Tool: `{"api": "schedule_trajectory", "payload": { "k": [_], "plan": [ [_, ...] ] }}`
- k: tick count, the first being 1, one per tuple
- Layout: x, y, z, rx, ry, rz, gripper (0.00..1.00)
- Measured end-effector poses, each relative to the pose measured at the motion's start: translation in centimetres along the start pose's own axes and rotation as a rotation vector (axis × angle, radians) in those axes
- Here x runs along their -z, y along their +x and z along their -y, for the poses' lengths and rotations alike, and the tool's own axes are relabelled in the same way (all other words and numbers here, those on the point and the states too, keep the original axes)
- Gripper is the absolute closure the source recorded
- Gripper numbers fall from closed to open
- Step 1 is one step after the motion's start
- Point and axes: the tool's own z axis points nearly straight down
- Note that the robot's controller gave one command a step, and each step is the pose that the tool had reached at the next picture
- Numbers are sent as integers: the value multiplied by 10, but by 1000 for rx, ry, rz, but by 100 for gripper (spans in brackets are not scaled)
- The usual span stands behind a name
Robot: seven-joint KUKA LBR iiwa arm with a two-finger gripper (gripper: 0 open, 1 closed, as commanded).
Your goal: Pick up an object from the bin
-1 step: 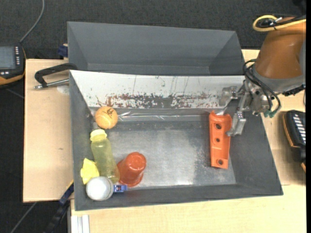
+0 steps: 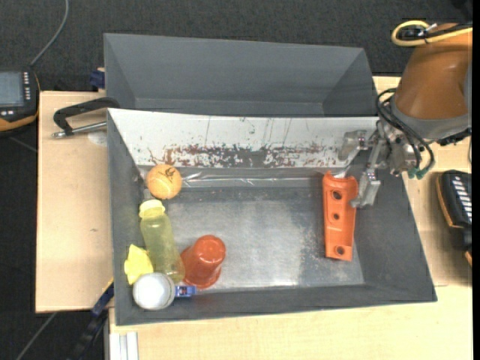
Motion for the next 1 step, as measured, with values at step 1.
{"api": "schedule_trajectory", "payload": {
  "k": [1],
  "plan": [
    [-21, 35, 4, 115, -1, 1, 0]
  ]
}}
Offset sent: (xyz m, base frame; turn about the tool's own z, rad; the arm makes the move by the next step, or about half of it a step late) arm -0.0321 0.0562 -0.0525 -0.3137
